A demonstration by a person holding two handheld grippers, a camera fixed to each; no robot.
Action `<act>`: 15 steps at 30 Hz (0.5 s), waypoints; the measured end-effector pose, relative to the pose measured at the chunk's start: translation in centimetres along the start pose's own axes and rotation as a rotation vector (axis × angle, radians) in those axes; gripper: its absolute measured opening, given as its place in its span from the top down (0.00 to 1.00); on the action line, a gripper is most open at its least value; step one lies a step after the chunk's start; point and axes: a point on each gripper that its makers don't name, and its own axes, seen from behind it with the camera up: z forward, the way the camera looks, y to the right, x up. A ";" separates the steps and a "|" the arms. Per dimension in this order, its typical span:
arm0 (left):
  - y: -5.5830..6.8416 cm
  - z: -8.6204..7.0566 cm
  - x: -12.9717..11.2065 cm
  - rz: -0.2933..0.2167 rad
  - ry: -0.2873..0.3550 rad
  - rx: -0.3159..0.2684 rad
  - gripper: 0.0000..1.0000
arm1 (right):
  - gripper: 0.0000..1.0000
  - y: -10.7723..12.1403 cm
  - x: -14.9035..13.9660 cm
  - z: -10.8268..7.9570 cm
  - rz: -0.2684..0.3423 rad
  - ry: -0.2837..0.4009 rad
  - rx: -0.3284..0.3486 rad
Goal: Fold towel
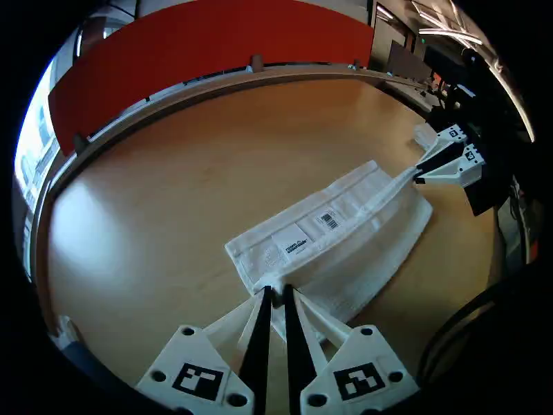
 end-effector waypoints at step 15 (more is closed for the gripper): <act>-1.3 2.0 -0.2 0.034 -0.009 0.065 0.67 | 0.61 1.4 -0.6 1.3 0.005 -0.015 -0.041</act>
